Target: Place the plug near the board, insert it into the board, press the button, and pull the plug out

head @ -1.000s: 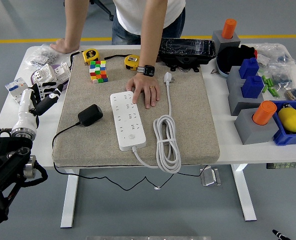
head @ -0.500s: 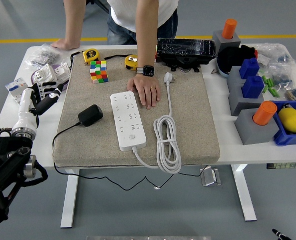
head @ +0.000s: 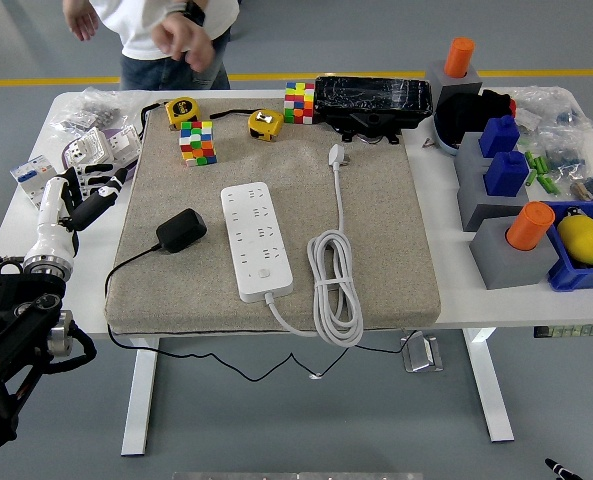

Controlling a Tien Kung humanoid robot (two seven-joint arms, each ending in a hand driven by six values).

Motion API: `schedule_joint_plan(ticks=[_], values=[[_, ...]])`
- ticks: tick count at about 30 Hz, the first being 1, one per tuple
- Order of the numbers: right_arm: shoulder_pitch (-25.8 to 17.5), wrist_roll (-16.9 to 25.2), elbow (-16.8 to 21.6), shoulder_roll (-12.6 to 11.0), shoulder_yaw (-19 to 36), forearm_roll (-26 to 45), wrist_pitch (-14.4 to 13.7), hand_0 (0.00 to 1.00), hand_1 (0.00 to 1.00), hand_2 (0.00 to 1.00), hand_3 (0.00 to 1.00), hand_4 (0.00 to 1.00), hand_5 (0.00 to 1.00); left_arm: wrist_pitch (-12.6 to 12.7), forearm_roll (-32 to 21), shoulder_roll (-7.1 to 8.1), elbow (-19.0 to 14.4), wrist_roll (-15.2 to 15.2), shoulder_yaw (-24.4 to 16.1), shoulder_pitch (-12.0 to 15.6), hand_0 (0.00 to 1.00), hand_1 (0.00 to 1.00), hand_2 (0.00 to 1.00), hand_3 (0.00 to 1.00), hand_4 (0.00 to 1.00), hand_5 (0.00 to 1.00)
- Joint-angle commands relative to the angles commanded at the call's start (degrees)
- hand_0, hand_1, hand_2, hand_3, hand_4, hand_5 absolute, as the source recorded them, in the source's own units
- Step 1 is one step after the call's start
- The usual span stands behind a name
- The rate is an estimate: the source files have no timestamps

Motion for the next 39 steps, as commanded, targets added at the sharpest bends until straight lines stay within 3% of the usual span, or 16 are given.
schedule_joint_plan(ticks=[39], values=[[0.4, -0.1, -0.5, -0.1, -0.6, 0.3, -0.2, 0.601, 0.641, 0.638, 0.554, 0.954, 0.492, -0.5, -0.3, 0.12, -0.4, 0.3, -1.5, -0.3, 0.467, 0.546, 0.538, 0.558, 0.815, 0.355]])
